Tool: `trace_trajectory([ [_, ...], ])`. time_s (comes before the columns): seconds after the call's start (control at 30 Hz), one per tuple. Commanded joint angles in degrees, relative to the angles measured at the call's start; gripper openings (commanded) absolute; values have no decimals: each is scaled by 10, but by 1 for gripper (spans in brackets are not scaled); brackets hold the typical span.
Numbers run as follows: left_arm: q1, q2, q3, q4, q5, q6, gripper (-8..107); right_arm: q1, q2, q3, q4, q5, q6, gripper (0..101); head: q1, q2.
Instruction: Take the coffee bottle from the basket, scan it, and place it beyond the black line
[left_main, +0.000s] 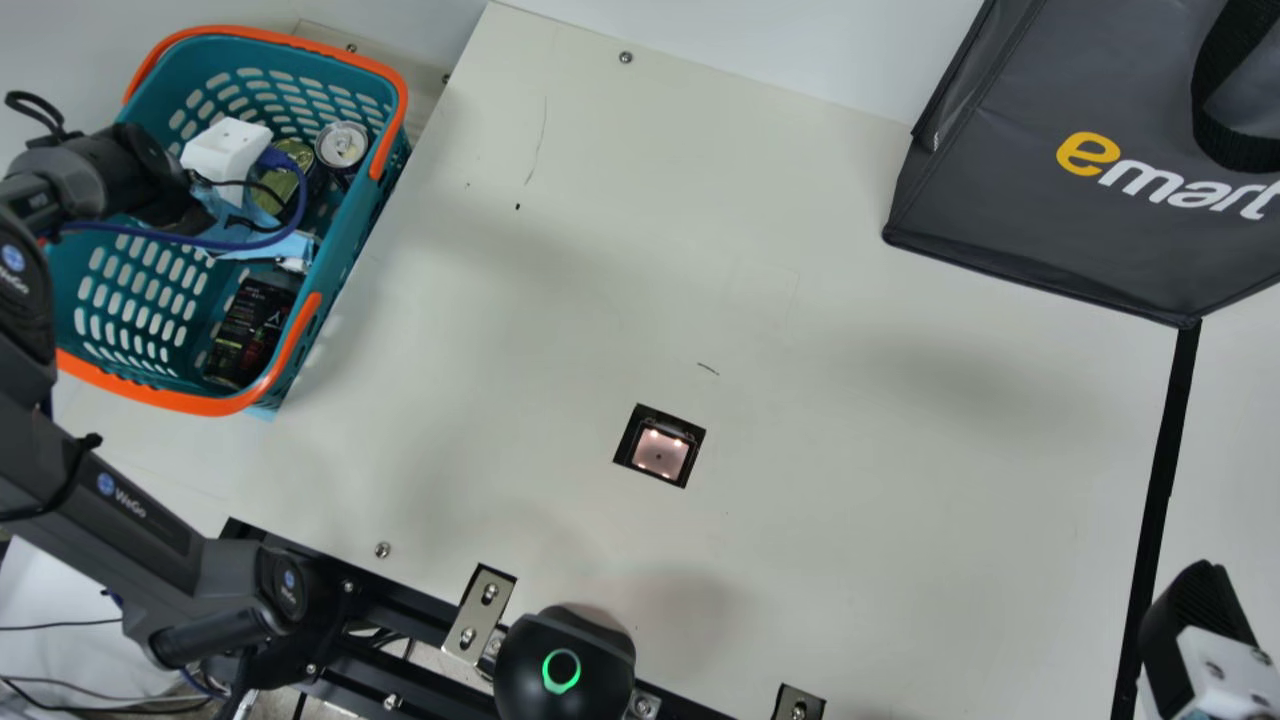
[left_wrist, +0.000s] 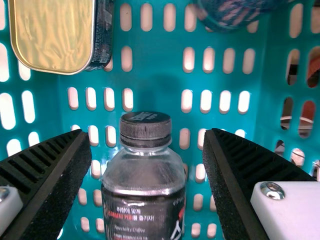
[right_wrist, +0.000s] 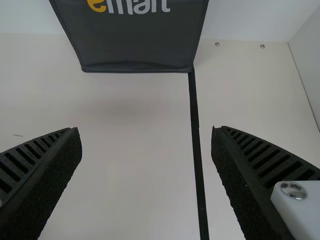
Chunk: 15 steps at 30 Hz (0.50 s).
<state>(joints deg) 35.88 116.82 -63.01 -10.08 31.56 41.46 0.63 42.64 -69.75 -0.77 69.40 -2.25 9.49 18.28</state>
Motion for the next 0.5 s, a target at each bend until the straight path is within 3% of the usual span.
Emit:
trace_trajectory([
  [0.0, 0, 6, -1, 3, -3, -2, 90, 0, 0, 0, 0, 0, 0, 91, -16, 1],
  [0.47, -7, 48, -14, 8, -23, -12, 90, 0, 0, 0, 0, 1, 0, 91, -16, 1],
])
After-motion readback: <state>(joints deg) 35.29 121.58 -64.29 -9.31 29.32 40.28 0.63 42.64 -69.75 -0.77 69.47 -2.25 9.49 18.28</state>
